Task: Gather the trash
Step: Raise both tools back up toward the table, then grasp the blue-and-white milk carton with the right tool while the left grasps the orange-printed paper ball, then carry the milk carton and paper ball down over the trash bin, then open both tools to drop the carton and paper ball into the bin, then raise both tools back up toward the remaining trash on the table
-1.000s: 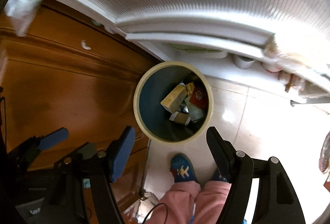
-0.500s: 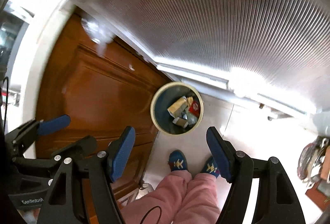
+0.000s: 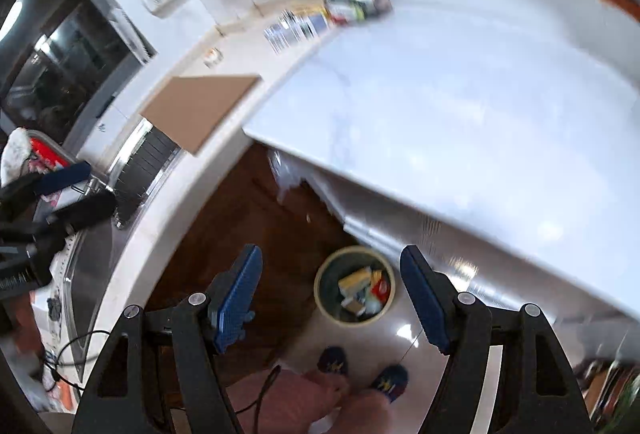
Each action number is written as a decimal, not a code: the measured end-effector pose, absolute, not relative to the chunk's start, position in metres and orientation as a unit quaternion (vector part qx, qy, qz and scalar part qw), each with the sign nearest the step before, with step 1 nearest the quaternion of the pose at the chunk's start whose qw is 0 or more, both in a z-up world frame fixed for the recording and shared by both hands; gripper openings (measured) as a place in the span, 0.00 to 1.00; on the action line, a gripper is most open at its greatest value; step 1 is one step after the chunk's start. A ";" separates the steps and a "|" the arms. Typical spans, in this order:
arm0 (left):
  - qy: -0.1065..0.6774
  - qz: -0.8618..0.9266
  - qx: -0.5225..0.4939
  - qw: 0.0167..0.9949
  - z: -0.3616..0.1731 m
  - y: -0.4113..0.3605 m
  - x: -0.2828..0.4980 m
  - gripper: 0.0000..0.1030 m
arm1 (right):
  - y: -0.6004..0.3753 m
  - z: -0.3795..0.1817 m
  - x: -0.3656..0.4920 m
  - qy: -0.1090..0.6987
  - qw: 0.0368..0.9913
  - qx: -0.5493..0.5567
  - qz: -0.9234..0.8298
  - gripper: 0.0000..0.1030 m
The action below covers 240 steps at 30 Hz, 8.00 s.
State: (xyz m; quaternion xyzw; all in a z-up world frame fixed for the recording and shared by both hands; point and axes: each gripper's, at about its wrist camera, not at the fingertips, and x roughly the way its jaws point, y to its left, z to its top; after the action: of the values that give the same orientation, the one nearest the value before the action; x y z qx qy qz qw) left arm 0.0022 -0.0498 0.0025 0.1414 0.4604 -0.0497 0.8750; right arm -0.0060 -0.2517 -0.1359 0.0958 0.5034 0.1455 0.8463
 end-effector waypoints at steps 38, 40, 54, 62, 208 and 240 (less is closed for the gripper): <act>0.508 -0.029 -0.024 0.861 -0.058 0.229 0.460 0.72 | -0.105 -0.091 0.387 0.511 0.837 0.188 0.047 0.80; 0.514 -0.024 -0.042 0.857 -0.077 0.238 0.477 0.72 | -0.096 -0.107 0.409 0.521 0.829 0.197 0.039 0.80; 0.539 -0.004 -0.071 0.839 -0.148 0.258 0.529 0.72 | -0.070 -0.187 0.473 0.560 0.795 0.232 -0.018 0.80; 0.549 0.034 -0.038 0.834 -0.172 0.257 0.541 0.72 | -0.067 -0.206 0.480 0.569 0.791 0.223 -0.025 0.80; 0.659 -0.103 0.016 0.745 -0.402 -0.037 0.071 0.70 | -0.172 -0.508 0.053 0.701 0.694 0.131 0.099 0.55; 0.487 -0.106 0.056 0.865 -0.067 -0.065 0.006 0.70 | -0.228 -0.149 -0.005 0.497 0.847 0.052 0.184 0.59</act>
State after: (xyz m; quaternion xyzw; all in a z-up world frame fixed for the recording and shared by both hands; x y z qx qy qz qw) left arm 0.0062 -0.0653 -0.0674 0.0563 0.4866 -0.1064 0.8653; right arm -0.0052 -0.2281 -0.1492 0.0520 0.4966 0.1842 0.8466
